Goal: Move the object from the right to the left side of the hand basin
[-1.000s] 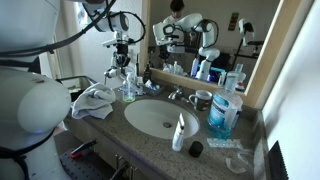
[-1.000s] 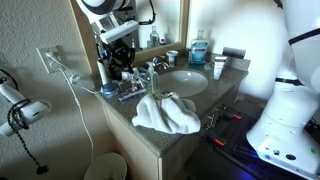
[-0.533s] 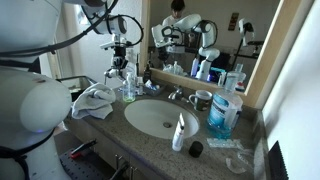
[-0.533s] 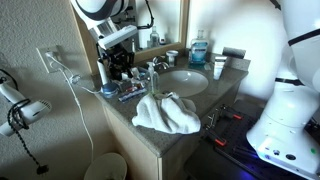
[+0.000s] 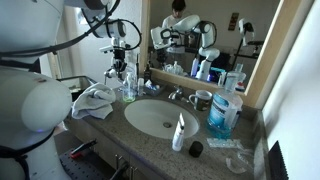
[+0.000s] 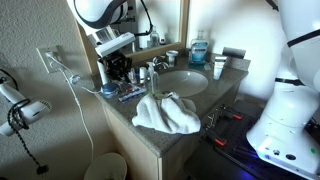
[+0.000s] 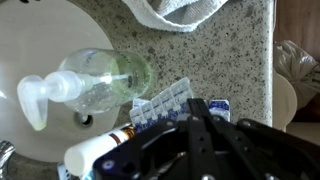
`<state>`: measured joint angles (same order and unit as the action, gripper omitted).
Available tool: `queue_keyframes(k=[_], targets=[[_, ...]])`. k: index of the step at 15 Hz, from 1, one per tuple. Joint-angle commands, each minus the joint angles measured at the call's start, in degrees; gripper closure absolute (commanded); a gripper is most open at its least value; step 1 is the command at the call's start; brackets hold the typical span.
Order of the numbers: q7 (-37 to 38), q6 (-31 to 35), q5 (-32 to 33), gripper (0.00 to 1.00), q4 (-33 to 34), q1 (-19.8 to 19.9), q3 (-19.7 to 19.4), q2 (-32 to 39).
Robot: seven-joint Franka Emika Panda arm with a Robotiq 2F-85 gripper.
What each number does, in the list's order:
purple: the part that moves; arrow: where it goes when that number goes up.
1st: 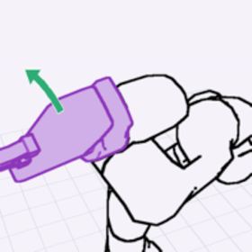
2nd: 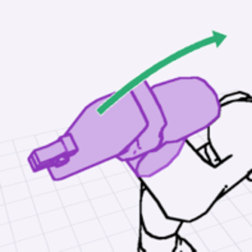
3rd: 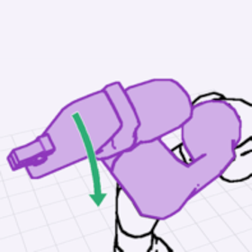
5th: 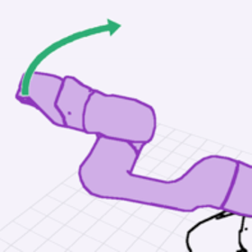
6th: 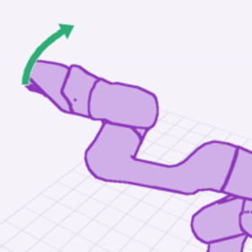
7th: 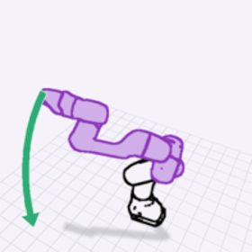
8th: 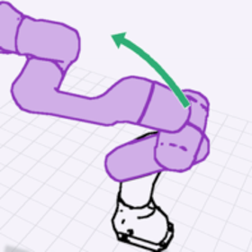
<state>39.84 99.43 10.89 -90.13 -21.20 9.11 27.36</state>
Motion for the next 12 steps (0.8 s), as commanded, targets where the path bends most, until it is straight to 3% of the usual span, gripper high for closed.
queue_keyframes(k=[1, 12], targets=[[3.1, 3.2, -0.2, 1.00, -1.9, -0.9, -1.2, -0.4], [7.7, 9.2, 0.2, 1.00, -3.4, -2.3, -1.7, 1.2]])
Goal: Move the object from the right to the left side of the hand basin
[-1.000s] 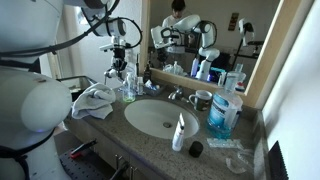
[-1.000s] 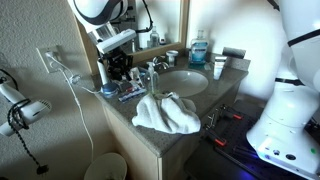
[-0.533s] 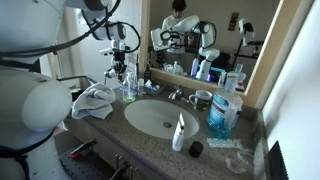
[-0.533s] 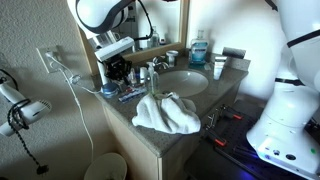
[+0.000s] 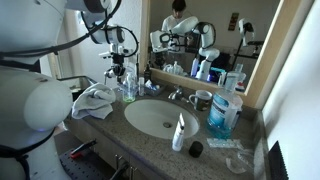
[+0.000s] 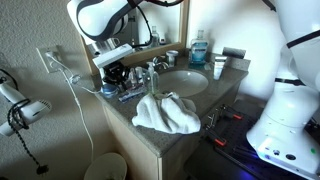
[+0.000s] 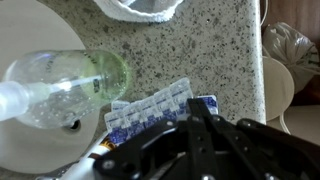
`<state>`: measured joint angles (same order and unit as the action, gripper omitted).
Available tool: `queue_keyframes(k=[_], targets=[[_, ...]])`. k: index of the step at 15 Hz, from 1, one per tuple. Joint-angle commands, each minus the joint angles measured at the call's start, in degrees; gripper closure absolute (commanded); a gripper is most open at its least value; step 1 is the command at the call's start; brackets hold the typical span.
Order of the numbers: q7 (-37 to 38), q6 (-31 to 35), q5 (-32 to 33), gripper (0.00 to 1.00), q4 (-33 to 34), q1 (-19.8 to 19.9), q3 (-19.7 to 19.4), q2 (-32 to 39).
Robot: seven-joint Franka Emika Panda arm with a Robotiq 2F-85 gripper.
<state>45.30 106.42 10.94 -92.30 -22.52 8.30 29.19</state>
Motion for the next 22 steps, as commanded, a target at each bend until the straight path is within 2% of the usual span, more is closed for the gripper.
queue_keyframes(k=[1, 10, 11, 12, 15, 20, 22], targets=[[2.7, 2.9, 0.2, 1.00, -1.4, -1.1, -1.0, -0.5], [7.2, 5.0, 0.9, 1.00, -1.5, -2.1, -1.6, 0.0], [7.4, 4.9, 0.9, 0.90, -1.5, -2.1, -1.6, 0.0], [8.0, 4.9, 1.1, 0.73, -1.5, -2.2, -1.7, -0.1], [9.2, 5.1, 1.4, 0.53, -1.6, -2.2, -1.8, -0.3], [10.1, 5.6, 1.9, 0.13, -1.6, -1.9, -1.8, -1.1], [9.5, 5.6, 1.4, 0.01, -1.9, -1.5, -1.5, -2.1]])
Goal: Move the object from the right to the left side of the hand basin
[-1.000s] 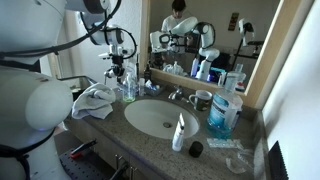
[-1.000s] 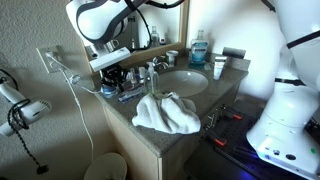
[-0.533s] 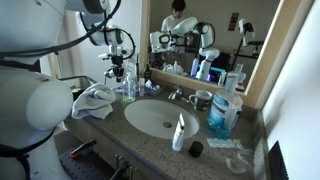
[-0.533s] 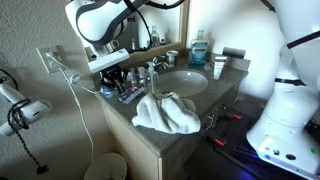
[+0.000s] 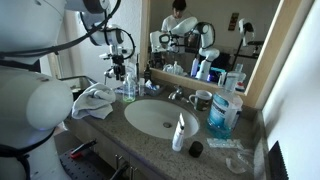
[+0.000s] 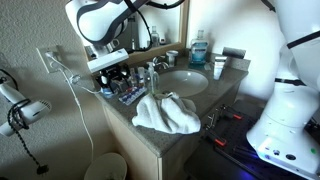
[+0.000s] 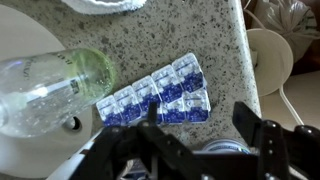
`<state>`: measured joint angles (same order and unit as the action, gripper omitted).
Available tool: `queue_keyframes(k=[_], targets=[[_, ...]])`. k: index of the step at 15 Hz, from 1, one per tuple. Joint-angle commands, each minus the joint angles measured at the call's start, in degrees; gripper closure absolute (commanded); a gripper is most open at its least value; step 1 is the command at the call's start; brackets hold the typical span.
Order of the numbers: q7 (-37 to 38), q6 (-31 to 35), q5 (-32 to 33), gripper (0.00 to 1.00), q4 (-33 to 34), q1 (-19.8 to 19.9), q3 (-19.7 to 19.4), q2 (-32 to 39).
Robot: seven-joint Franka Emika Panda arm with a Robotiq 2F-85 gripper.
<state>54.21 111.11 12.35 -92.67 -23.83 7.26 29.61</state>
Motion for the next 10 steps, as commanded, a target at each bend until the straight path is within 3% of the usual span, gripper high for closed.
queue_keyframes(k=[1, 10], targets=[[0.1, 0.6, -0.4, 0.00, -1.7, 0.1, -0.3, -3.3], [-5.0, 0.2, -3.9, 0.00, -5.0, 3.3, 0.9, -15.5]])
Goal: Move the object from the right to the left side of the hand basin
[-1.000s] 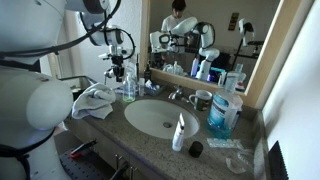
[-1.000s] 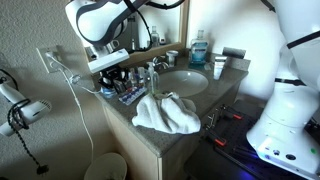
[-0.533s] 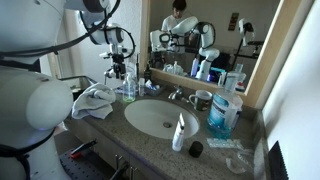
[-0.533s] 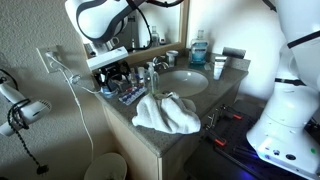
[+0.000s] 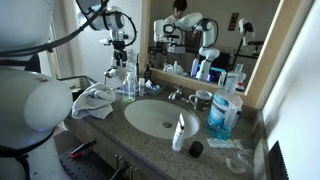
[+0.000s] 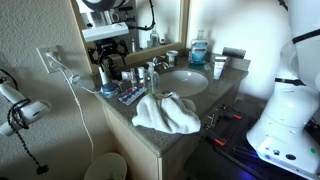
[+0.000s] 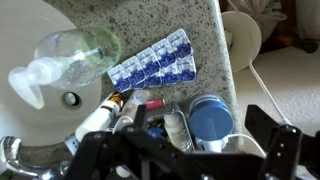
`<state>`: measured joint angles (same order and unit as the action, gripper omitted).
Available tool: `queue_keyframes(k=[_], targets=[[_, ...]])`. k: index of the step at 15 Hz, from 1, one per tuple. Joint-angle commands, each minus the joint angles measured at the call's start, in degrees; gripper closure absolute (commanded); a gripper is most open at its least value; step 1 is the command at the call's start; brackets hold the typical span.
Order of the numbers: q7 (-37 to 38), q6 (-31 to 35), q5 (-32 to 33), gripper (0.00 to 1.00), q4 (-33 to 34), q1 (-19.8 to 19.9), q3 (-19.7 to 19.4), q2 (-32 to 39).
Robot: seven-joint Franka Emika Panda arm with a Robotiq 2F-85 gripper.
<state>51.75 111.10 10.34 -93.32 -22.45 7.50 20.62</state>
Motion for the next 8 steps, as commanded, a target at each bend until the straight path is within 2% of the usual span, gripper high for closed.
queue_keyframes(k=[1, 8], targets=[[-3.0, -0.5, -1.9, 0.00, -4.7, 2.2, 0.7, -8.2], [-4.7, -5.1, -1.5, 0.00, -7.6, 5.3, 1.2, -17.8]])
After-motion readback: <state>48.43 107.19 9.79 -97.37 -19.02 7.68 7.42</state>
